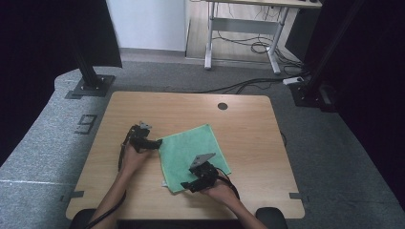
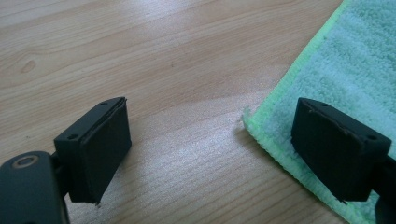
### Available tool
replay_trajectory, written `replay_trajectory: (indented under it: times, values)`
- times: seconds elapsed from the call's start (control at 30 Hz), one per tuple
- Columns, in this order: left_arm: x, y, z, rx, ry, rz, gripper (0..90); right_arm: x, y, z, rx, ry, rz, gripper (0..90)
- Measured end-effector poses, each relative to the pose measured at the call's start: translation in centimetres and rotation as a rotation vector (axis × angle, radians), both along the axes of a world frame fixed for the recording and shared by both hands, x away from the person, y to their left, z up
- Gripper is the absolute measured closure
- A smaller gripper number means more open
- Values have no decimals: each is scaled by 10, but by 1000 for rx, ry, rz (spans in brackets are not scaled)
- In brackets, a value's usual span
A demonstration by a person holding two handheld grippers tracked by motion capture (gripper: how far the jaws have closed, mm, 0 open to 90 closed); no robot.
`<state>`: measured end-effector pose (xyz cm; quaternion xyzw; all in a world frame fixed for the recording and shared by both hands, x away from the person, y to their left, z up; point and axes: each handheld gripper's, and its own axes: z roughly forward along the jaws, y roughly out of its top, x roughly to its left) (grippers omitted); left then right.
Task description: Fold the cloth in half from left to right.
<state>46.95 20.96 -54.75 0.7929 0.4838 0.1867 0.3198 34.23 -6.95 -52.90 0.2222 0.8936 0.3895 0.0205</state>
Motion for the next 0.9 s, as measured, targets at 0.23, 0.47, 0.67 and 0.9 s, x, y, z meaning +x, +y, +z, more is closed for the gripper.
replay_trajectory:
  times: [0.23, 0.47, 0.67, 0.9]
  values:
    - [0, 0, 0, 0, 0, 0, 120, -8, 23, -1, -7, 13, 69, 403]
    - [0, 0, 0, 1, 0, -1, 122, -15, 44, -2, -31, 29, 109, 530]
    - [-1, 0, 0, -1, -2, 5, 136, -24, 58, -5, -84, 1, 139, 596]
    - [-6, -1, 1, -17, -26, -48, 298, -26, 56, -5, -121, -55, 111, 800]
